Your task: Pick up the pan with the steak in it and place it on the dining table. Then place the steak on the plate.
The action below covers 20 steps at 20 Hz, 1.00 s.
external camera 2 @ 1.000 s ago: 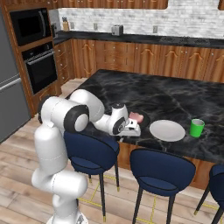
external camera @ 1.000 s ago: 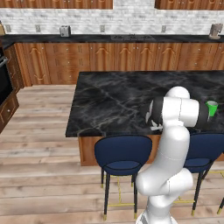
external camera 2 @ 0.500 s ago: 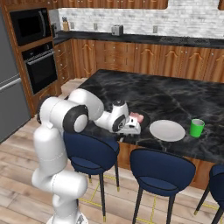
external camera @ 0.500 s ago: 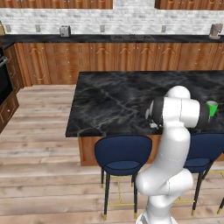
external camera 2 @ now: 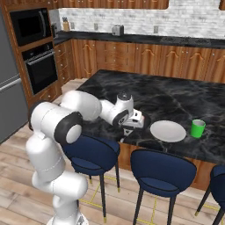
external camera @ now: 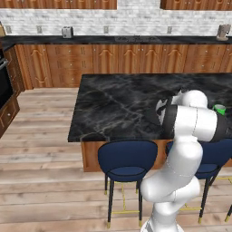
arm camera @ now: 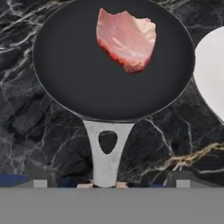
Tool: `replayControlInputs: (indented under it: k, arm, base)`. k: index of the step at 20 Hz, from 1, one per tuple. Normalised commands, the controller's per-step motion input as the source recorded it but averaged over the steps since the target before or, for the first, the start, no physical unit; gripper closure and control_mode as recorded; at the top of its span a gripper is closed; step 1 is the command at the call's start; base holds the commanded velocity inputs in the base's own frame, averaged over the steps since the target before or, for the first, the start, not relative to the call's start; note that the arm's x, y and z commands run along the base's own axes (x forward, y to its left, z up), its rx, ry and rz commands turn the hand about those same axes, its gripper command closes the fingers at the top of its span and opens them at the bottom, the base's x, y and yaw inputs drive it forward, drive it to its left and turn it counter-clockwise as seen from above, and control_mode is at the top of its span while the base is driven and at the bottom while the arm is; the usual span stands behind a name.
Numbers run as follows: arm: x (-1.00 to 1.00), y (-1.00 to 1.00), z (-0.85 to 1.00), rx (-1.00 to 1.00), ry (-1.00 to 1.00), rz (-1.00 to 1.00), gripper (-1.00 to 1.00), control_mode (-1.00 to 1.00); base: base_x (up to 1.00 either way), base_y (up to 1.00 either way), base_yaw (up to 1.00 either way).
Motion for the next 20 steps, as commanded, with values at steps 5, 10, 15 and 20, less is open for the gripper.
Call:
replayControlInputs:
  k: [5, 10, 15, 20]
  arm:
    - [0.62, 0.00, 0.23, 0.04, -0.01, 0.00, -1.00, -1.00]
    - [0.94, 0.00, -0.18, 0.00, 0.00, 0.00, -1.00, -1.00]
    - [0.47, -0.02, -0.22, -0.01, -0.01, 0.00, -1.00, -1.00]
    - [0.46, -0.08, -0.10, 0.00, 0.00, 0.00, -1.00, -1.00]
  base:
    - [0.00, 0.00, 0.00]
    - [0.00, 0.00, 0.00]
    - [0.00, 0.00, 0.00]
    - [0.00, 0.00, 0.00]
